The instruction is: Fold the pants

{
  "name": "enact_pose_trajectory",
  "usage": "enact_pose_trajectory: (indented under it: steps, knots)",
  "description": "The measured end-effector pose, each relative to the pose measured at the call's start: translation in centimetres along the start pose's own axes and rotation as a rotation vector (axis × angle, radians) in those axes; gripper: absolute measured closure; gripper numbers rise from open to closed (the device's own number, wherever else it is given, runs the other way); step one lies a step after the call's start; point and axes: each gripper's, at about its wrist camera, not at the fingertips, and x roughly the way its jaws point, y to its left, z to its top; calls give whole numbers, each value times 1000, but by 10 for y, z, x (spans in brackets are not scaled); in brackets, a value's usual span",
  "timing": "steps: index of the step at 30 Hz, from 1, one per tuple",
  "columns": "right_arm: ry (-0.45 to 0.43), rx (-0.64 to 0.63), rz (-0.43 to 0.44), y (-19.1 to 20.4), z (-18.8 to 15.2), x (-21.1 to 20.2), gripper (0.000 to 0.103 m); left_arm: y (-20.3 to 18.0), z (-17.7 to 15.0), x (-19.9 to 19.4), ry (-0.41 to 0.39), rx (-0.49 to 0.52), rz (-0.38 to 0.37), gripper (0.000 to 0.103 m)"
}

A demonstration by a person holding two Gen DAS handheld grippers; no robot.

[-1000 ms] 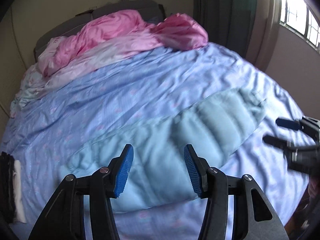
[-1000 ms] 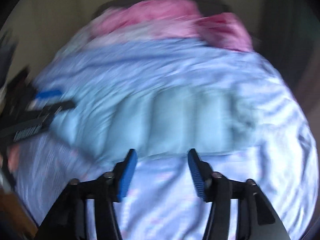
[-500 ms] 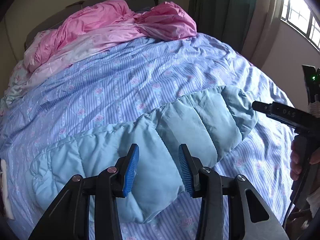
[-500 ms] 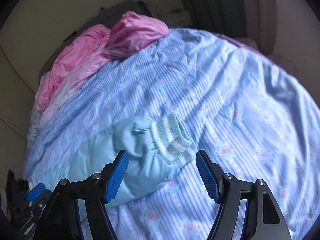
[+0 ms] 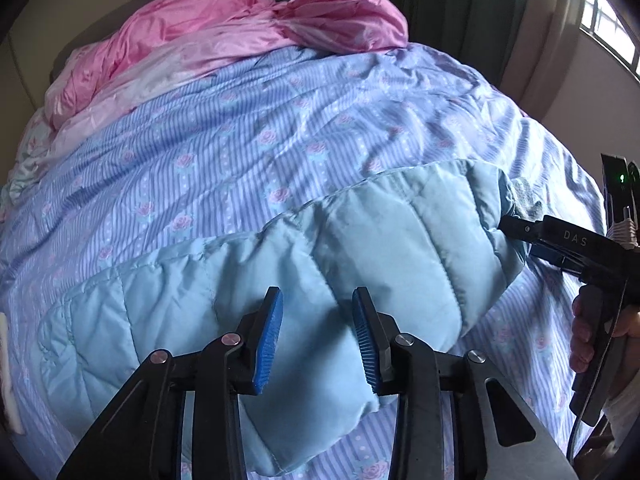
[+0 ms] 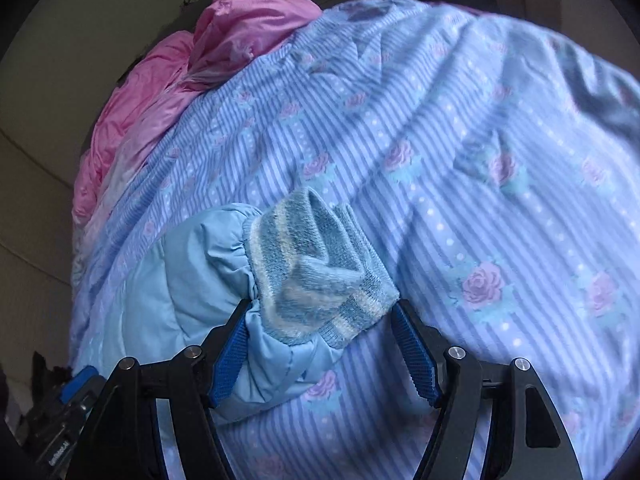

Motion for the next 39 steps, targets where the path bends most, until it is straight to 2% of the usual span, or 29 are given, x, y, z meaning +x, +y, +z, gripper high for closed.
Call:
enact_pose_trajectory:
  steps: [8,13,16,20,21,22,24,28,31,33,37,38,39]
  knots:
    - [8,17,8,2,4,13,33,5,-1,5,16,-13,4,68]
    - [35,28,39,6,12,20,59,5,0,5,21,-13,-2,68]
    - [43,42,32,6,15,14,64,5,1,5,22,-14,-4,68]
    - [-6,-15,-61,19,11,-1,63,4,0,4,25,-10,-6,68]
    - [-21,-36,-91,23,9,-3,57,3,0,4,25,-8,-3,68]
    - [-29,-46,-131,26,6,-5,48,3,0,4,25,-7,-3,68]
    - [-33,-23,-158,25,3,-9,39,2,0,4,26,-10,-2,68]
    - [0,80,-63,10,-5,-11,39,1,-2,4,29,-11,-3,68]
    - [29,210,41,-9,-12,3,38,0,-2,5,31,-5,-2,68]
    - [29,247,90,-16,-12,14,35,-1,-3,5,30,0,0,68]
    - [29,230,87,-10,-6,23,33,-3,-2,7,31,2,8,68]
    - [25,221,77,-7,-5,23,34,-3,-2,7,32,0,8,68]
    - [18,203,71,-3,-2,23,43,-3,-2,8,33,-1,7,68]
